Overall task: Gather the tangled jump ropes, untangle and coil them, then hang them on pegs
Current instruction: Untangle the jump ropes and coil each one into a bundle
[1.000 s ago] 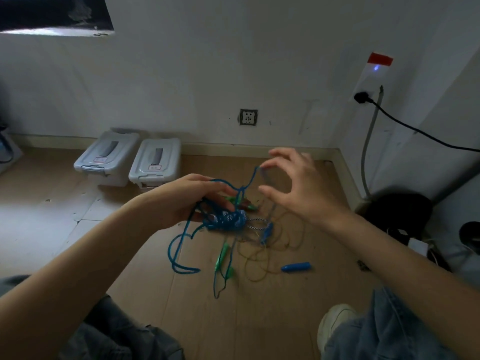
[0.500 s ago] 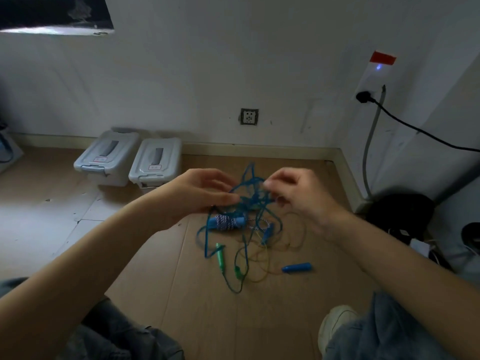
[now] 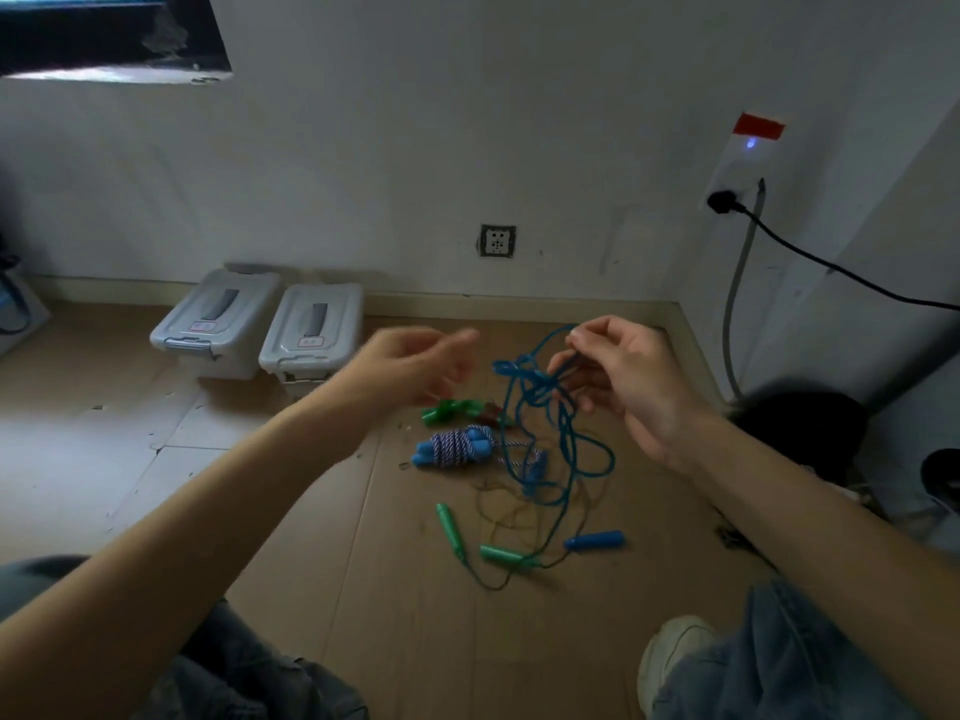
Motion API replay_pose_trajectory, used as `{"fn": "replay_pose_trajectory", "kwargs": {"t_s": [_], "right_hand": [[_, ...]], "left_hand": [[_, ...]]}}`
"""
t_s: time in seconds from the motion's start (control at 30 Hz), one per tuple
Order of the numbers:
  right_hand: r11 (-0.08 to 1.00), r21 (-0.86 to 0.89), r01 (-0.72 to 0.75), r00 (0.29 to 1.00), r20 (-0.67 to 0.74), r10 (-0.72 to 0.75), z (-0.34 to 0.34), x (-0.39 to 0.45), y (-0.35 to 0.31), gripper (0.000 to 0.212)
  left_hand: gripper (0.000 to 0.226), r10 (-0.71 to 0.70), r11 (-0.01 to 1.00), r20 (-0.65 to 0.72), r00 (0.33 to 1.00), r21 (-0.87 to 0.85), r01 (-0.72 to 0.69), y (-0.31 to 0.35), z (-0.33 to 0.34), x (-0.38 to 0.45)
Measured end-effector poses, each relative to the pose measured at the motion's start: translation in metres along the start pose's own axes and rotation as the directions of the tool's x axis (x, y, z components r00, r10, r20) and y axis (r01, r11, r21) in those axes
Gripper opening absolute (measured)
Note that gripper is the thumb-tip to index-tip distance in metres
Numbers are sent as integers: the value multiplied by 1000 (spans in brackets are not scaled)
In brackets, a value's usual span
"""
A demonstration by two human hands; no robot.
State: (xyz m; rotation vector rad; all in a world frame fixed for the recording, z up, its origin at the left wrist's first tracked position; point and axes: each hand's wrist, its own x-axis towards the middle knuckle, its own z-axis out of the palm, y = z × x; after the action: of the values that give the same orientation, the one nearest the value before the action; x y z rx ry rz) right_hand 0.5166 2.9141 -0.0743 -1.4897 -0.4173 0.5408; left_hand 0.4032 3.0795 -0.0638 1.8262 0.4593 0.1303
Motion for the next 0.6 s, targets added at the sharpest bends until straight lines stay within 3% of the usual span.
{"fn": "replay_pose_trajectory", "kwargs": {"t_s": [0.07,0.2,0.27,0.33,0.4,0.47,0.6], "right_hand": [[998,62,3,997,74,-7,8,-2,2,15],[998,4,-62,974,220,59,12,-4,6,11],[992,-2,-122,981,149,121,7,-2,7,13],[979,102,-175,984,-8,177,-2,4,7,16],[967,192,-168,965,-168,201,-16,14,4,19],[971,173,-167,937,-277,211,-28,21,3,21],[968,161,-192,908,-345,238,-34,24,12,21]], "left_hand": [[45,-59,995,152,987,-73,71,1,15,-3],[25,-138,921,54,989,-361,149,-3,22,5],[19,-195,802,58,979,-565,193,-4,15,10],[14,-246,673,43,968,-711,203,-6,4,14],[9,-278,682,-34,960,-711,173,-7,-8,17],[9,-281,741,-123,952,-658,133,-12,-21,17],[11,-314,711,-224,923,-699,72,-18,-44,19]]}}
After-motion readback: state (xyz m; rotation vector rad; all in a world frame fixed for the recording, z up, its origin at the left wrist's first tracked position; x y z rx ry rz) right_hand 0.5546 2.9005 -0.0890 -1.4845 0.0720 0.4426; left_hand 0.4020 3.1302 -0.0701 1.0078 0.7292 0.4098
